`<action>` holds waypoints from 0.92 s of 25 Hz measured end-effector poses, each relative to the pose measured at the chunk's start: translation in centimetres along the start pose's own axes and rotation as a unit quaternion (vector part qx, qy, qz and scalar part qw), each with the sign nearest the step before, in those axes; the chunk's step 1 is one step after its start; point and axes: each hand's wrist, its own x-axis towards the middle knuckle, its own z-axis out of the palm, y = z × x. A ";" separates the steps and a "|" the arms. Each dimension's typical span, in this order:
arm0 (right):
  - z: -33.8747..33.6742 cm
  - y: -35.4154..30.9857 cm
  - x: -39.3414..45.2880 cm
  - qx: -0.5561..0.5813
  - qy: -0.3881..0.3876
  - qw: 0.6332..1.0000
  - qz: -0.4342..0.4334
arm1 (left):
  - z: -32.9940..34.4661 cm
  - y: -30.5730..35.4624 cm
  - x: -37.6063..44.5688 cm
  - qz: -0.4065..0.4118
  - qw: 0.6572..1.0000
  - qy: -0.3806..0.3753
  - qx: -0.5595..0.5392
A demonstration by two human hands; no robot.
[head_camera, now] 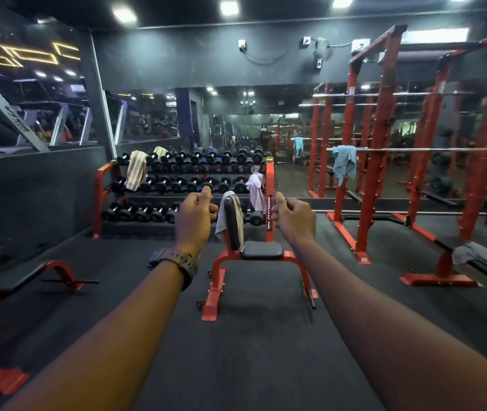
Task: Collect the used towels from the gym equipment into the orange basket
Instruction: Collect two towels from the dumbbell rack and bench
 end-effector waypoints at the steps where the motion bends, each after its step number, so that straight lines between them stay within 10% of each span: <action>1: 1.0 1.2 2.2 0.003 0.000 1.000 -0.001 | 1.1 -1.4 2.0 0.002 1.000 0.000 0.001; 23: 37.7 22.0 52.7 -0.043 -0.031 0.998 0.036 | 18.3 -30.7 58.1 -0.026 0.999 -0.003 0.038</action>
